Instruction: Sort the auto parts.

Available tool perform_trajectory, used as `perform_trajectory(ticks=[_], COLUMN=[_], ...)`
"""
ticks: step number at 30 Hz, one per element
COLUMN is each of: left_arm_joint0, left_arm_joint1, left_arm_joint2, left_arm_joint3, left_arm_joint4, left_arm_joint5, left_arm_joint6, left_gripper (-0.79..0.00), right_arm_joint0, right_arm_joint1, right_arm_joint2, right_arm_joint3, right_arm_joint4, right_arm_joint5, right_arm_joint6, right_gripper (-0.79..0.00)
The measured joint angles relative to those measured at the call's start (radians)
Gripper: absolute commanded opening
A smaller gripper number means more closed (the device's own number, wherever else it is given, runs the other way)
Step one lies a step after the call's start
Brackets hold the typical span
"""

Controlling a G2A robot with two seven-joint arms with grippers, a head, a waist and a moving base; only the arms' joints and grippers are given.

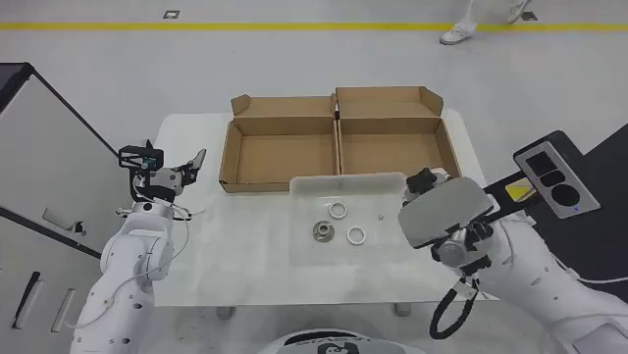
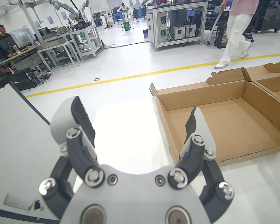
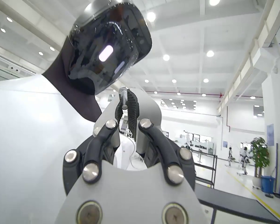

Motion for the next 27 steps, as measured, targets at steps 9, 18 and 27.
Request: perform_trajectory(ticks=[9, 18, 27], left_arm_joint0=[0.0, 0.0, 0.0], left_arm_joint1=[0.0, 0.0, 0.0], left_arm_joint2=[0.0, 0.0, 0.0], left_arm_joint3=[0.0, 0.0, 0.0], left_arm_joint4=[0.0, 0.0, 0.0], left_arm_joint5=[0.0, 0.0, 0.0], left_arm_joint6=[0.0, 0.0, 0.0], left_gripper=[0.0, 0.0, 0.0], right_arm_joint0=[0.034, 0.072, 0.043], right_arm_joint1=[-0.053, -0.066, -0.086], right_arm_joint2=[-0.041, -0.041, -0.028], right_arm_joint3=[0.048, 0.109, 0.076], right_arm_joint4=[-0.072, -0.066, 0.025], right_arm_joint5=[0.0, 0.0, 0.0], right_arm_joint6=[-0.047, 0.148, 0.152], right_gripper=[-0.785, -0.785, -0.785])
